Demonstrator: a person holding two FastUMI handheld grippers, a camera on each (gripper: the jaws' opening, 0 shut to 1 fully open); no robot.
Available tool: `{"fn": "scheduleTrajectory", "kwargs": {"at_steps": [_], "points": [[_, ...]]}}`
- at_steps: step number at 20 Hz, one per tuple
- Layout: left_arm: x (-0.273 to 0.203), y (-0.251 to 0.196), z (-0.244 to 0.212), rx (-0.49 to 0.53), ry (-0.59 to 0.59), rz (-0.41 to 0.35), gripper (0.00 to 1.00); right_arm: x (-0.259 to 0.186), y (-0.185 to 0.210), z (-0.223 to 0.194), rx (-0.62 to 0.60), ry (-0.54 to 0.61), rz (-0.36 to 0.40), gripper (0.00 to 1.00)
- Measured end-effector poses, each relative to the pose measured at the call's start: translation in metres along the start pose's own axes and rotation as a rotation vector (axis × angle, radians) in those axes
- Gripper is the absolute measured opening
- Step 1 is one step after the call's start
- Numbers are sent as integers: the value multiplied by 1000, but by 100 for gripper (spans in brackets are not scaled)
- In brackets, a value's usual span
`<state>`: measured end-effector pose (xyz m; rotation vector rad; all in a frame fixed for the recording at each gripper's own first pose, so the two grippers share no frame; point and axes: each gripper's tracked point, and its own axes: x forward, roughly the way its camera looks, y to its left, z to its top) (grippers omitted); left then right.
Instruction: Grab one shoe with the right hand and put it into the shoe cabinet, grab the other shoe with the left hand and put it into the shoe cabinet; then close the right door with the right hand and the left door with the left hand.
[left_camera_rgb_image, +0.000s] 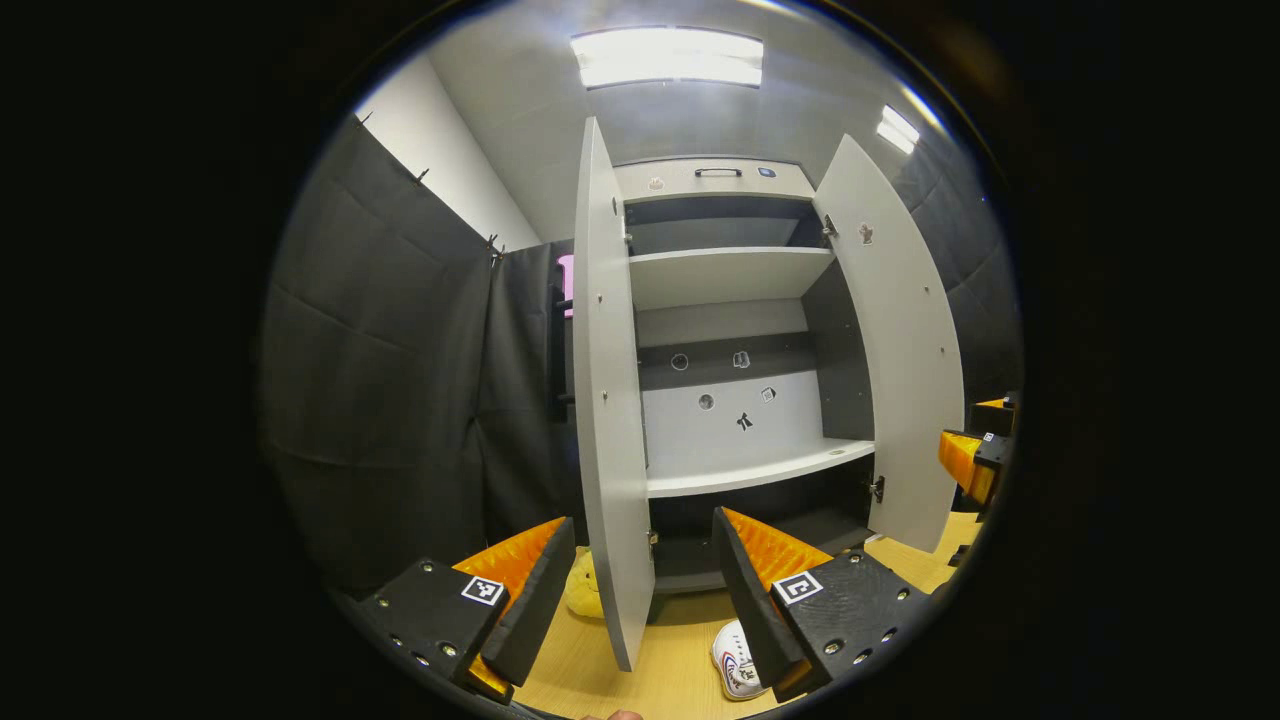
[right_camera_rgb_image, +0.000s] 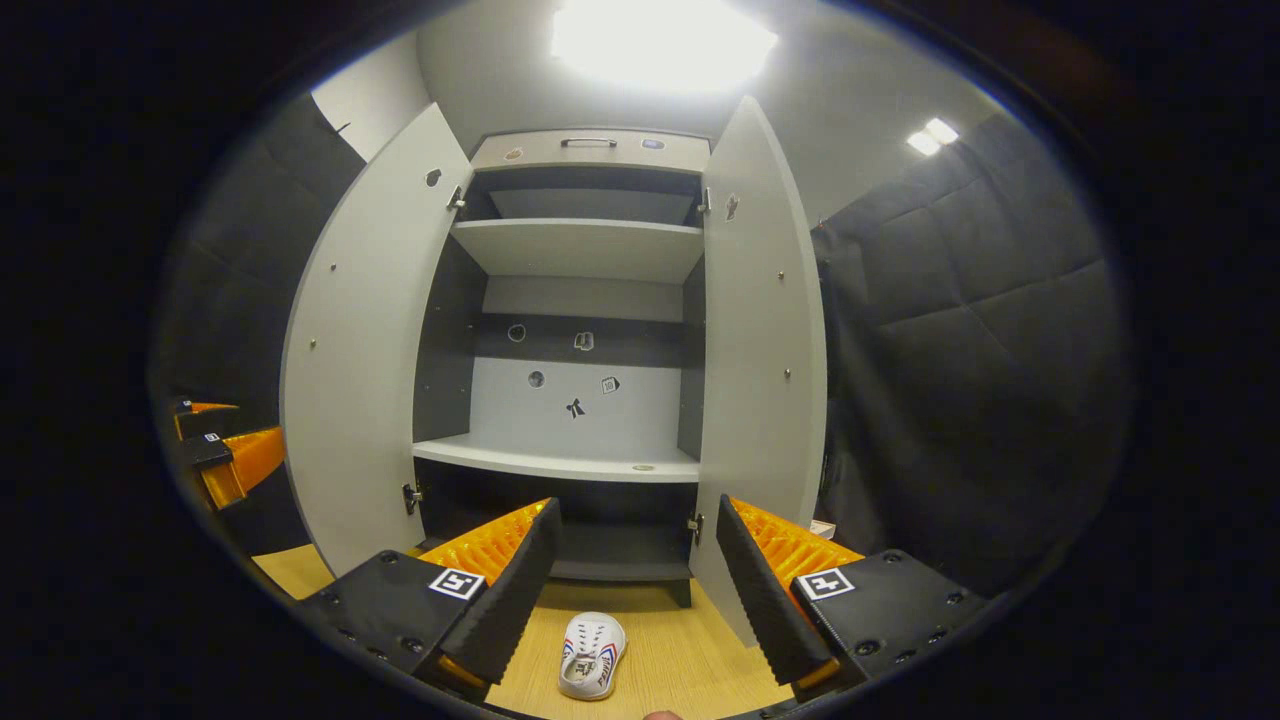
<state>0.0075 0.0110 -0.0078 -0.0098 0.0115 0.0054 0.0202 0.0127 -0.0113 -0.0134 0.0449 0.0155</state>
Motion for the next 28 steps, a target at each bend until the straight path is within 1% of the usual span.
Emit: {"fn": "scheduleTrajectory", "kwargs": {"at_steps": [3,6,7,8,11,17,19,24,28], "points": [[1,0,0,-9,-5,-17,78,15,5,-13,-15,44,11,97],[3,3,-2,-9,-12,-1,78,34,16,-34,-36,99,44,97],[6,1,-4,-11,-7,0,78,42,19,-42,-41,118,59,99],[8,3,-8,-9,-1,8,78,49,24,-51,-42,137,75,98],[13,10,-12,10,17,43,78,72,41,-82,-25,211,128,97],[18,36,-21,42,53,139,78,110,64,-156,-21,409,187,98],[19,39,-24,46,64,160,78,117,70,-178,-11,475,208,98],[24,56,-32,64,90,212,78,127,87,-224,-23,586,248,97],[22,65,-35,85,112,245,78,122,100,-264,-19,715,285,98]]}}
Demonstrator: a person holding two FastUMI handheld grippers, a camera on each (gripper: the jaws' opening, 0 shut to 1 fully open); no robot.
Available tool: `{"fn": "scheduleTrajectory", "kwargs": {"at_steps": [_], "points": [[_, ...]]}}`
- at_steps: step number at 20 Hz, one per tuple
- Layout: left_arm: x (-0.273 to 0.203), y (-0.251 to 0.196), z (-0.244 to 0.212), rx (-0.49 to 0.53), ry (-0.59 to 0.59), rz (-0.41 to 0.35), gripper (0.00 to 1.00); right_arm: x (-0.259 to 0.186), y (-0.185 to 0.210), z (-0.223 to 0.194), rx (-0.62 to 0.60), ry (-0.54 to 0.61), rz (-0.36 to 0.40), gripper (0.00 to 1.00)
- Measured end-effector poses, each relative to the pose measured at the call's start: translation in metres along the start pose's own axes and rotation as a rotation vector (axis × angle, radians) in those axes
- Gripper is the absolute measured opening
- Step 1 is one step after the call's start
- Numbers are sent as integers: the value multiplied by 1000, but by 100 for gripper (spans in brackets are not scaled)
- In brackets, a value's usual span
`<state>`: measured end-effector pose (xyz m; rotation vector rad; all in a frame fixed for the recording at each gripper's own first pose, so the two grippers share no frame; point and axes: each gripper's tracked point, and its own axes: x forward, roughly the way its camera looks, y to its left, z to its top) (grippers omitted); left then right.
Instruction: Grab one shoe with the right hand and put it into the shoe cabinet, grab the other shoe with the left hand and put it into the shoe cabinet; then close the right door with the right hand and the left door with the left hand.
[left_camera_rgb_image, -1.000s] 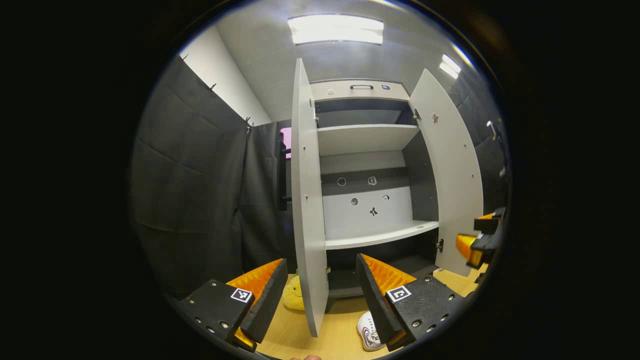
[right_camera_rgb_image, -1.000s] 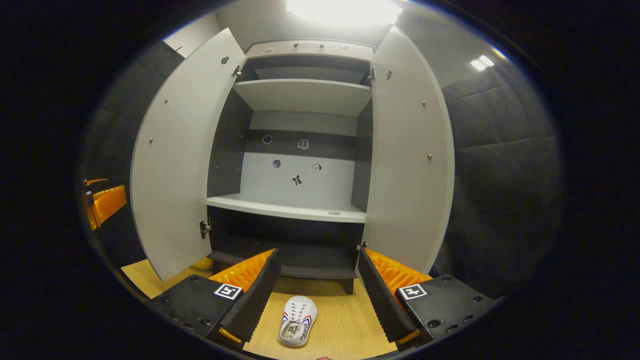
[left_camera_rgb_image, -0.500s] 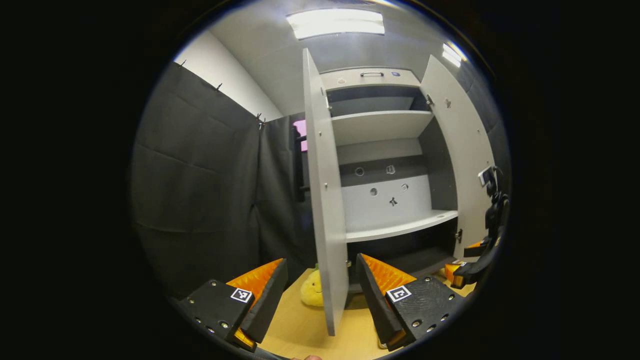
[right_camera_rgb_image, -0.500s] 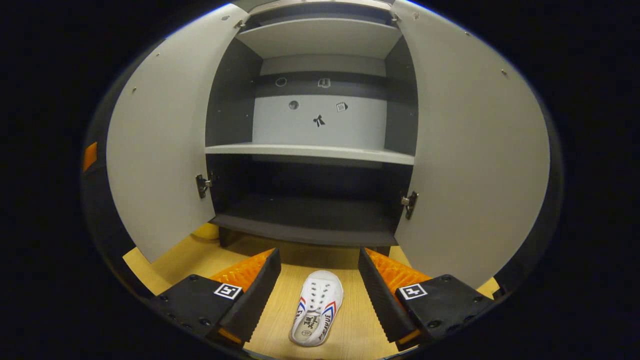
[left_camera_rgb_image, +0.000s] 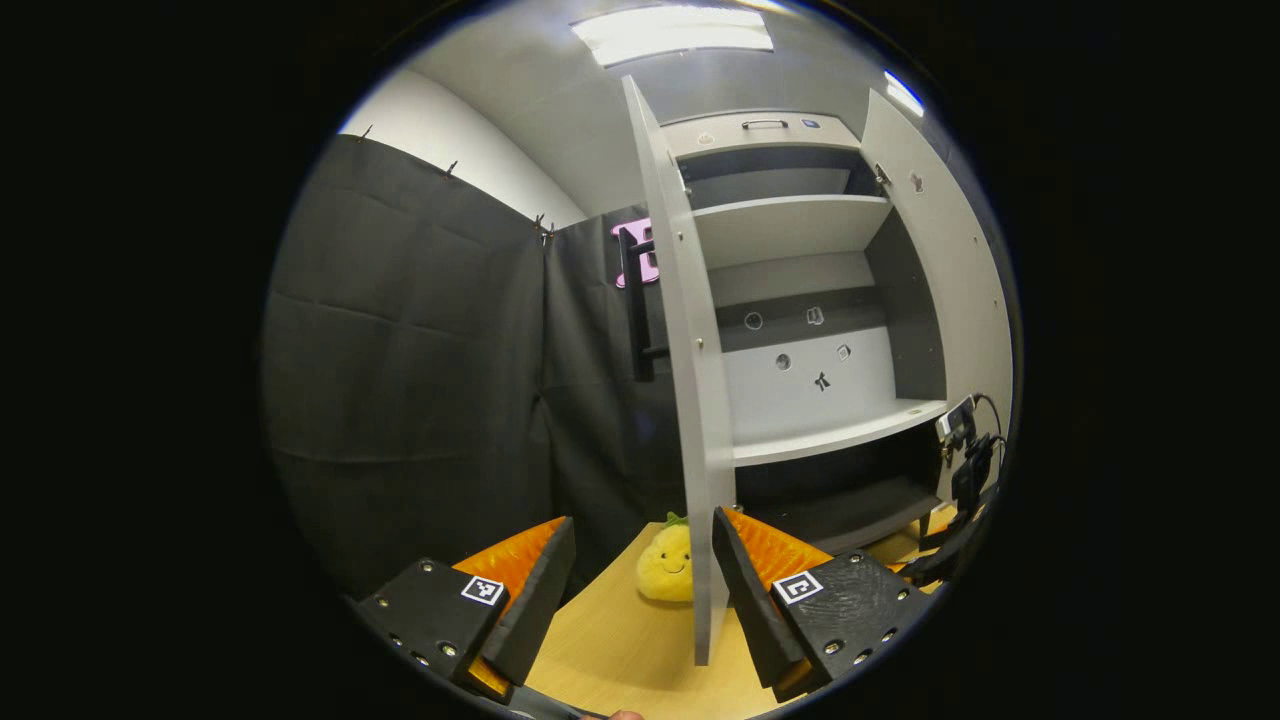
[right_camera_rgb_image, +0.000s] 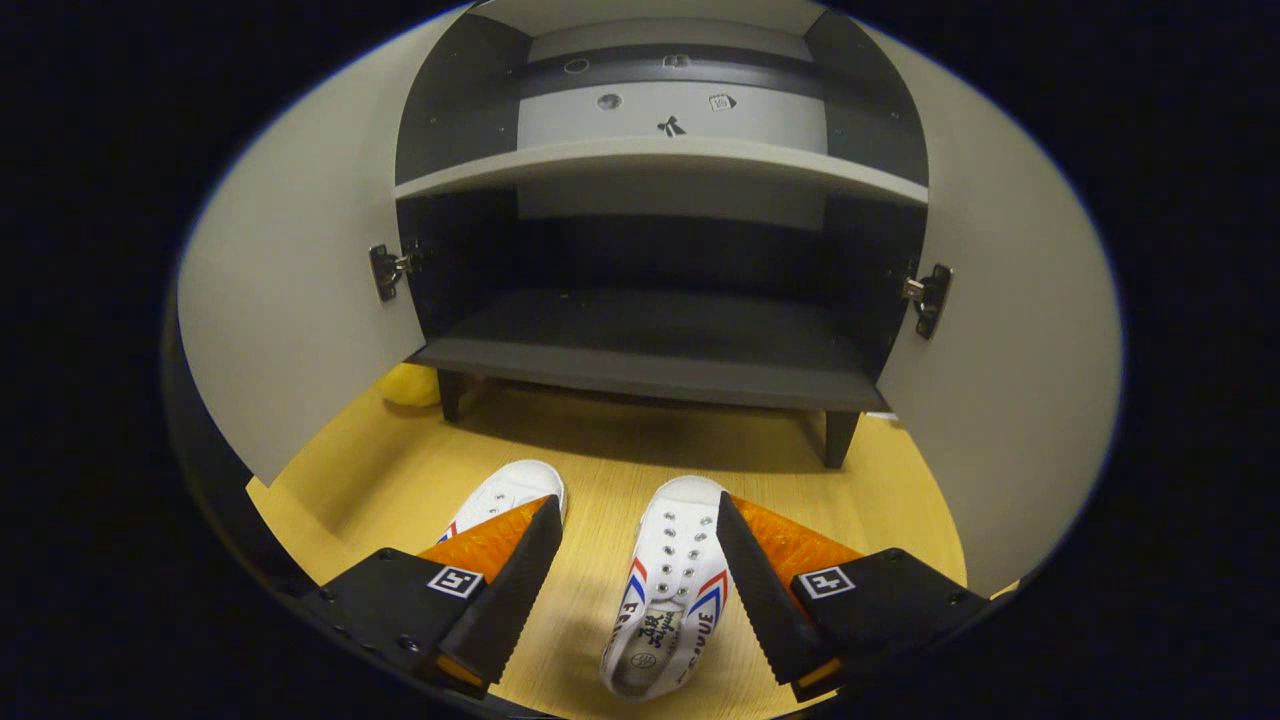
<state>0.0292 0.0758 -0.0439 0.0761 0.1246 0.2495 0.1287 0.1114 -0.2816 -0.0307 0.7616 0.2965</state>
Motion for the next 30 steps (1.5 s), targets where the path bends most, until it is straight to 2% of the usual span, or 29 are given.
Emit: {"fn": "scheduleTrajectory", "kwargs": {"at_steps": [11,16,19,21,22,23,24,25,26,27,30], "points": [[0,9,-5,21,30,53,78,34,11,-67,56,206,34,93],[-2,9,-3,34,19,45,78,46,14,-77,41,237,5,88],[-2,9,-1,41,10,42,78,50,7,-78,3,244,-50,83],[-2,8,0,38,5,38,78,51,-5,-78,-28,235,-102,59],[-3,8,0,36,3,35,78,48,-5,-78,-16,232,-101,39],[-3,7,0,34,2,32,78,50,-5,-79,-3,227,-92,29],[-3,7,0,32,1,28,78,55,-6,-79,21,218,-80,33],[-3,6,0,31,-1,23,78,52,-4,-79,24,210,-73,17],[-4,6,0,33,-3,17,78,57,-6,-79,32,198,-68,18],[-4,6,2,35,-8,12,78,45,-5,-78,24,195,-65,5],[-6,4,4,42,-24,-7,78,38,-9,-70,40,163,-57,5]]}}
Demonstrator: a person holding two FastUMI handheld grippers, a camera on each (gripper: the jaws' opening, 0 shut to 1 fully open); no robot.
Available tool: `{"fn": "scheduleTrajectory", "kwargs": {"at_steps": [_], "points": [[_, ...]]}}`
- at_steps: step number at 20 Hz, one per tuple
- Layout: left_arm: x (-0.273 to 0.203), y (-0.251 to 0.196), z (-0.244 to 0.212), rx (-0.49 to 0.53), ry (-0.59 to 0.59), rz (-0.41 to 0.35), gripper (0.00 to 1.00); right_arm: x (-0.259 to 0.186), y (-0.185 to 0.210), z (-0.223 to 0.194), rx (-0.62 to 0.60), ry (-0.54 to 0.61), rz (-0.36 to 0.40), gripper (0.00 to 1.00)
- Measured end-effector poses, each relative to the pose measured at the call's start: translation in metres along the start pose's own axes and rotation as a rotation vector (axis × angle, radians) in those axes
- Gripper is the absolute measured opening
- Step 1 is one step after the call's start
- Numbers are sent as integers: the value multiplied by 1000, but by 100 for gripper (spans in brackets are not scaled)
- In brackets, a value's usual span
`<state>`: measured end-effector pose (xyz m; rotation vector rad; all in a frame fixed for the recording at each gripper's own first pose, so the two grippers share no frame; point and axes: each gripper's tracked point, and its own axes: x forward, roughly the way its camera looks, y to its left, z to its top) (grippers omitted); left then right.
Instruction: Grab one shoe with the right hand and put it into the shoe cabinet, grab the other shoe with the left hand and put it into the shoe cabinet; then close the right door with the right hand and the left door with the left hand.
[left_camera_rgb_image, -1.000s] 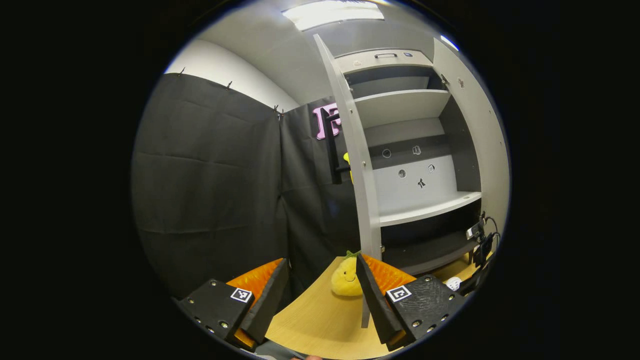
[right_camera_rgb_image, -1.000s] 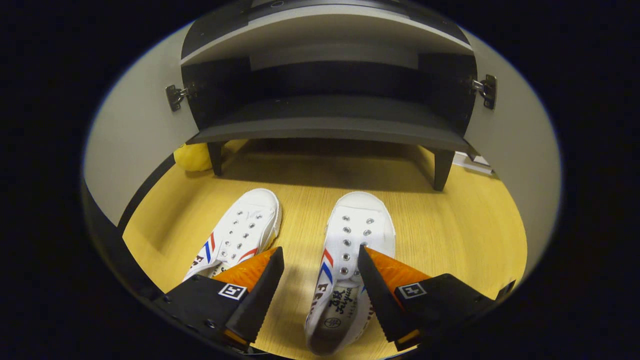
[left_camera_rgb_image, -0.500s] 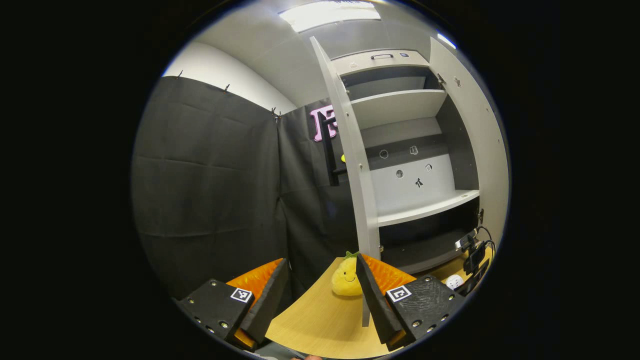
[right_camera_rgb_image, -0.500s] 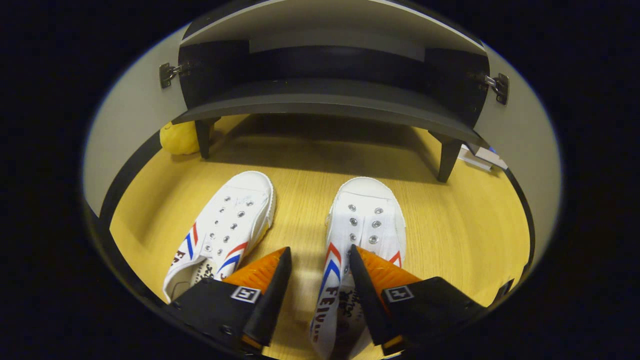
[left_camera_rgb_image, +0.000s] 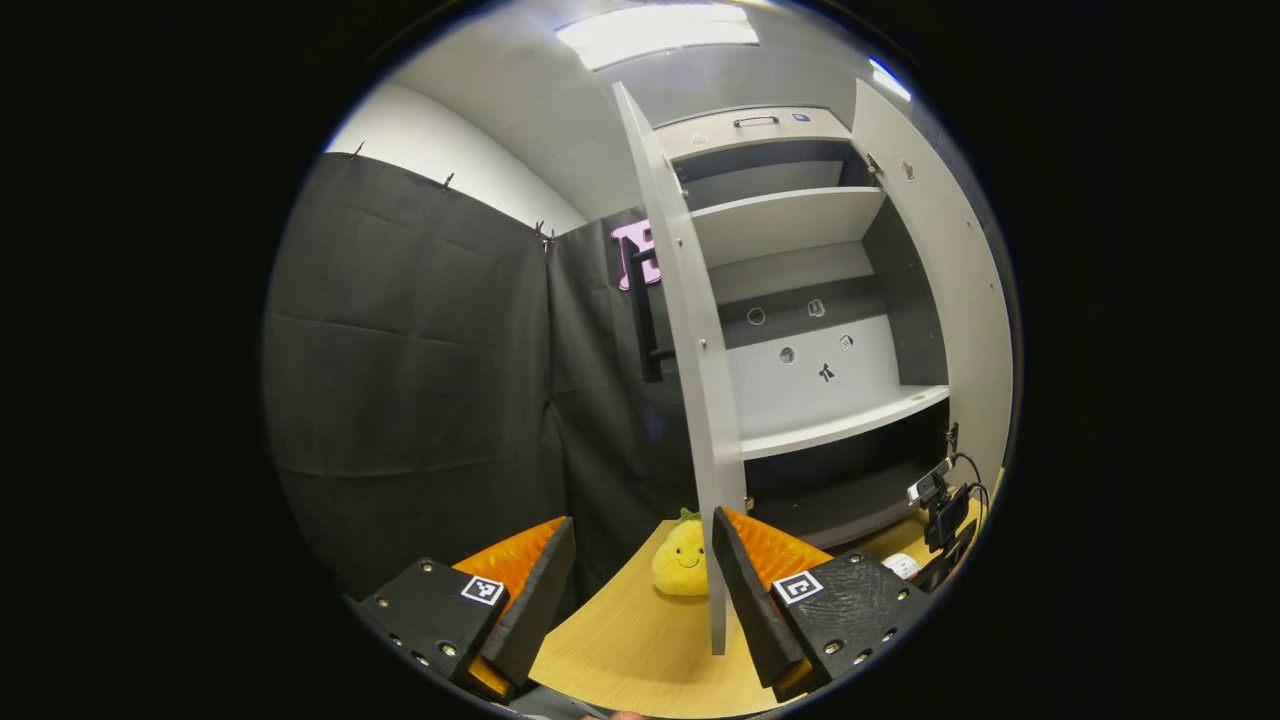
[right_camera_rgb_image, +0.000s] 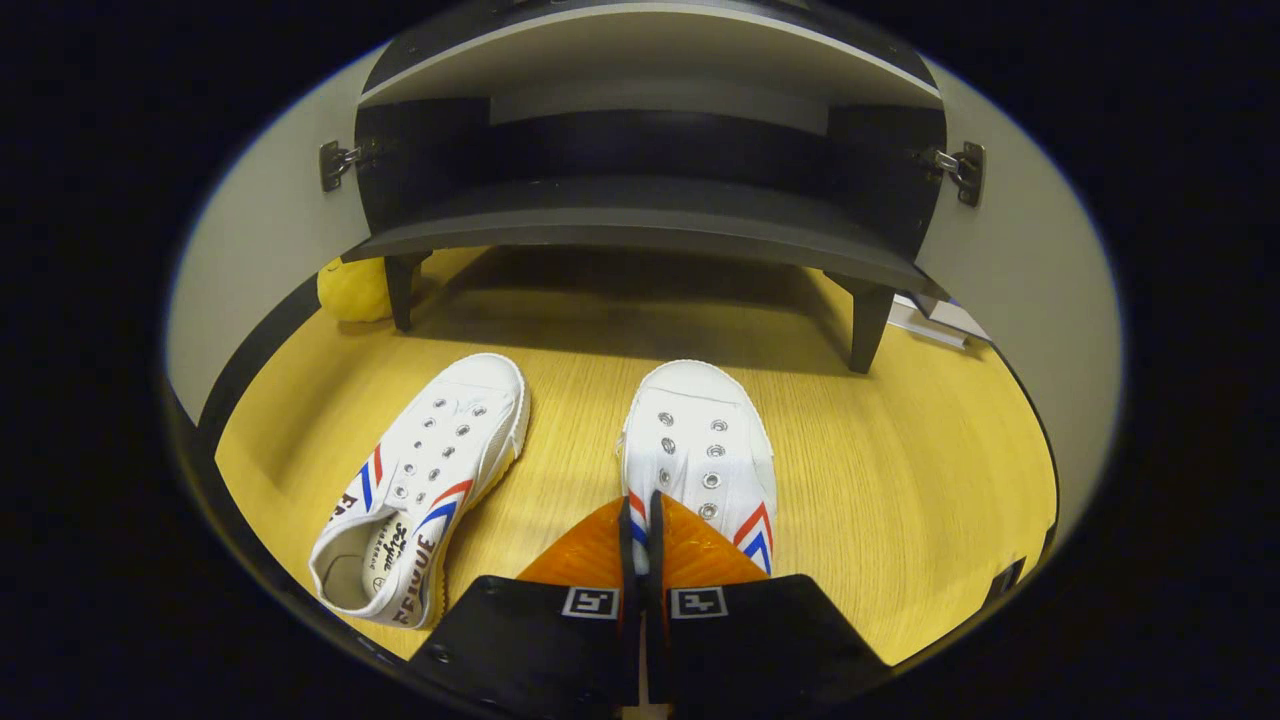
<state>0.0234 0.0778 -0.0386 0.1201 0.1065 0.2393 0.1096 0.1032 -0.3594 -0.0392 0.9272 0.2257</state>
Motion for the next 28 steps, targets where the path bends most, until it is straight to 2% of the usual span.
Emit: {"fn": "scheduleTrajectory", "kwargs": {"at_steps": [4,5,7,8,9,14,15,16,22,28], "points": [[0,-4,-2,-10,0,-28,78,-18,-9,15,101,-39,32,5],[0,-7,-1,-12,-2,-35,78,-24,-12,18,118,-48,33,1],[0,-12,-3,-17,-6,-48,78,-34,-13,25,140,-64,42,5],[0,-15,-2,-24,-8,-57,78,-42,-13,32,152,-79,51,1],[-1,-18,-2,-29,-9,-68,78,-49,-13,39,157,-94,60,5],[-2,-35,1,-47,-23,-121,78,-93,-12,84,147,-209,88,4],[-3,-39,2,-51,-26,-130,78,-103,-12,94,145,-232,93,0],[-3,-42,4,-57,-30,-139,78,-112,-12,104,143,-256,99,4],[-7,-50,9,-77,-42,-174,78,-169,-17,167,121,-403,121,4],[4,-77,9,-82,-46,-203,78,-198,-24,224,73,-512,137,4]]}}
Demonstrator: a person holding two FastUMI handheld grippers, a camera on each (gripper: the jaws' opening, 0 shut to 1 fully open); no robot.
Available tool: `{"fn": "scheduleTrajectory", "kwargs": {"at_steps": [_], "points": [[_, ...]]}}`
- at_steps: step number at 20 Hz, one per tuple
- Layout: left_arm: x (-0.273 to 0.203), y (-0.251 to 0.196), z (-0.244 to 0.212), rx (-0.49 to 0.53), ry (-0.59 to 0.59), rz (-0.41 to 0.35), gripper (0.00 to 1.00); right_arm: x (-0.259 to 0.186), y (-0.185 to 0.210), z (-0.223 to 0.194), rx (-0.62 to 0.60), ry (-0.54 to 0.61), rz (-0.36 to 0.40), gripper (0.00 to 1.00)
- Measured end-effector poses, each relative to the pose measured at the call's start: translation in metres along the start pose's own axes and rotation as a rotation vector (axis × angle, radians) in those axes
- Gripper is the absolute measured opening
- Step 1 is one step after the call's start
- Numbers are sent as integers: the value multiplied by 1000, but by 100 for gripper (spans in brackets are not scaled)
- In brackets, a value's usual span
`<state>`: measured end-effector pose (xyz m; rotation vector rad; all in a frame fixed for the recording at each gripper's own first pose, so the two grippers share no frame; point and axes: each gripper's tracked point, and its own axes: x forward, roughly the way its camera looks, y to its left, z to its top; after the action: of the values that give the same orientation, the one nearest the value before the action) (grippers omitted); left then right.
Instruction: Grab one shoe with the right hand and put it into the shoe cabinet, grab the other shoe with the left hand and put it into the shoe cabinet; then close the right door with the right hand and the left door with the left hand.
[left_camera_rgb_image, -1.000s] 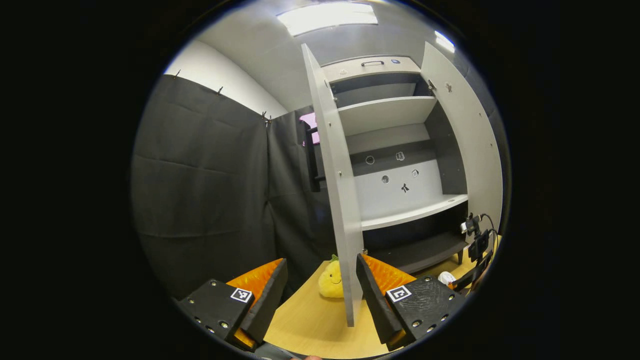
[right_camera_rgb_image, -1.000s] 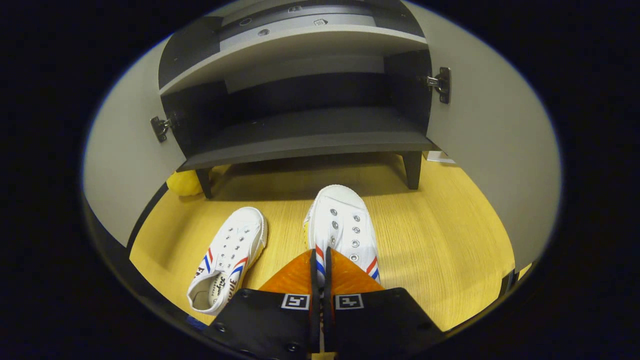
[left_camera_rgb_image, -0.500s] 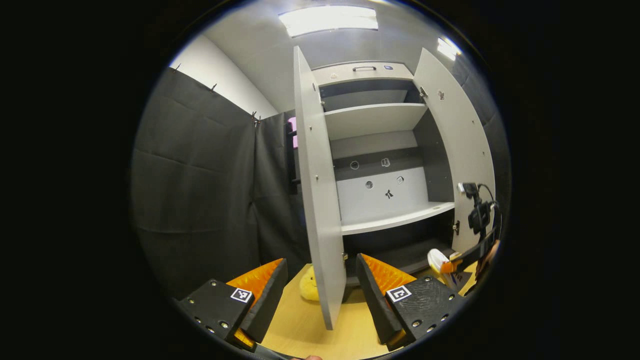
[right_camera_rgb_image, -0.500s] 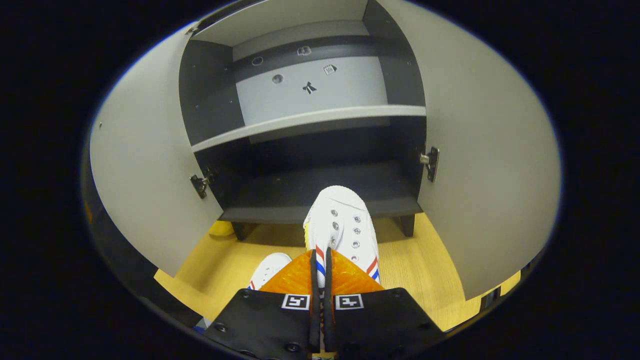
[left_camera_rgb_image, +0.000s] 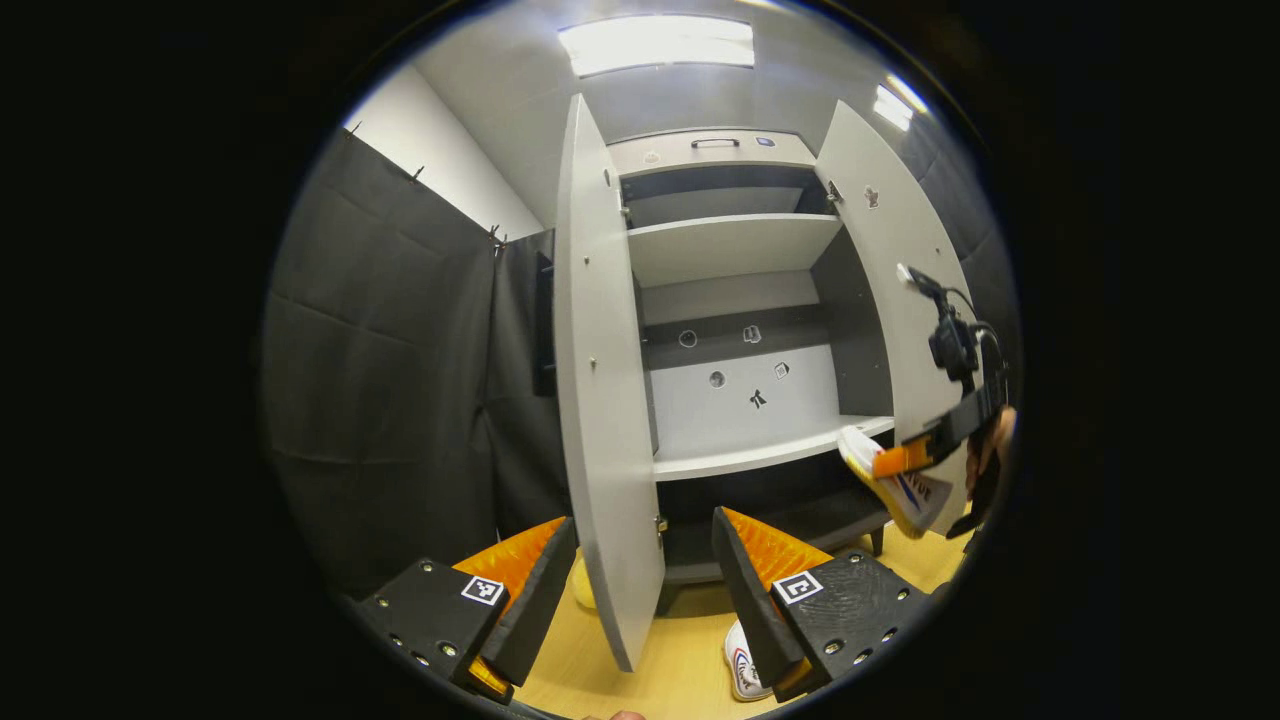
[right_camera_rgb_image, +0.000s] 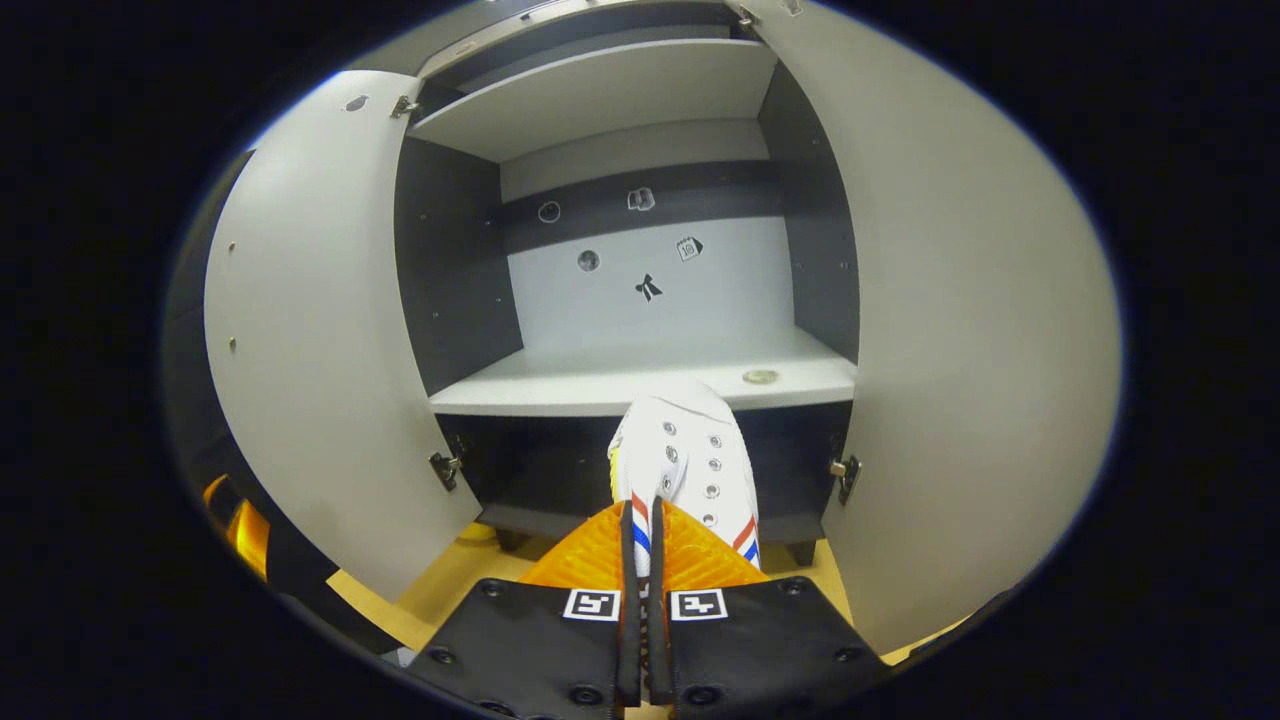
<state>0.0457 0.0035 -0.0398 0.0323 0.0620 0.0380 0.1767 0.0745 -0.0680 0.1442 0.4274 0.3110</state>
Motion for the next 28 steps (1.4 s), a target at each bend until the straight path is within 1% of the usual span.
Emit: {"fn": "scheduleTrajectory", "kwargs": {"at_steps": [4,7,10,11,12,16,20,23,26,27,28], "points": [[9,-9,0,1,1,-3,78,19,-7,47,-22,-73,3,4],[10,-10,1,4,-5,6,78,39,-12,76,-15,-101,6,4],[21,-16,-1,2,4,7,78,61,-16,100,-12,-119,7,4],[24,-17,0,4,4,6,78,69,-18,106,-13,-122,5,0],[26,-16,0,8,2,5,78,77,-20,113,-9,-126,4,4],[34,-18,5,23,-12,3,78,115,-32,134,13,-112,-22,4],[41,-21,2,33,-3,4,78,154,-46,142,41,-72,-51,4],[46,-23,-2,29,11,3,78,180,-56,134,45,-23,-82,4],[49,-28,-9,21,28,-7,78,193,-59,126,62,6,-112,4],[49,-31,-13,17,38,-14,78,195,-63,127,49,2,-123,7],[50,-32,-17,13,50,-19,78,192,-62,133,38,-24,-117,12]]}}
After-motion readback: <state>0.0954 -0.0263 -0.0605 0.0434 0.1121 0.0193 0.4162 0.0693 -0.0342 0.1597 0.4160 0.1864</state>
